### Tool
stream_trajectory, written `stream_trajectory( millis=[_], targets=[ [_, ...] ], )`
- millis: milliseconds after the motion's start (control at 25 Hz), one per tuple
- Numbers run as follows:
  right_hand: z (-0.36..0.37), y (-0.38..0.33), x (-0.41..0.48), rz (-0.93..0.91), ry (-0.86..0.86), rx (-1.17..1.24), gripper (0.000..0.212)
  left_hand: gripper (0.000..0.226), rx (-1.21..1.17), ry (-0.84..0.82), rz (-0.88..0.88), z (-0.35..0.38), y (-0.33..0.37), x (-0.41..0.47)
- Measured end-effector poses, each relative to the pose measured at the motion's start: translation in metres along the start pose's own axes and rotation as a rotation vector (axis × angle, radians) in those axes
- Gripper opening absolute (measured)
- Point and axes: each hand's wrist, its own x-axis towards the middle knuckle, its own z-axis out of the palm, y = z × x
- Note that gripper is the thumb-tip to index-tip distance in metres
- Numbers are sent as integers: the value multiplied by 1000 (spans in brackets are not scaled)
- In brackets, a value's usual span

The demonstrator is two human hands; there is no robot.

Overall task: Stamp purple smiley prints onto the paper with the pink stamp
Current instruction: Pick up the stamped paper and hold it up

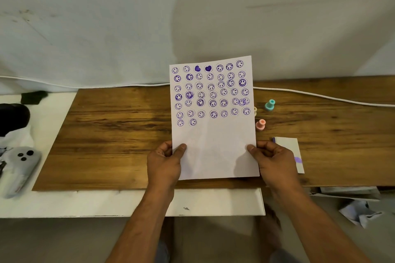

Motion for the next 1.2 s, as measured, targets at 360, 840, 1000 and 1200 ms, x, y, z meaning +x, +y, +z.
stream_trajectory(
  millis=[360,840,1000,1200],
  targets=[
    [1,-1,0,-10,-10,19,19,13,1,-5,1,1,2,-1],
    [0,-4,0,4,-13,7,22,12,28,32,15,2,0,-1],
    [1,-7,-2,2,-14,-13,10,12,94,63,37,2,-3,1],
    [3,-10,-4,-33,-6,-94,9,13,269,103,114,2,-3,-1]
  ],
)
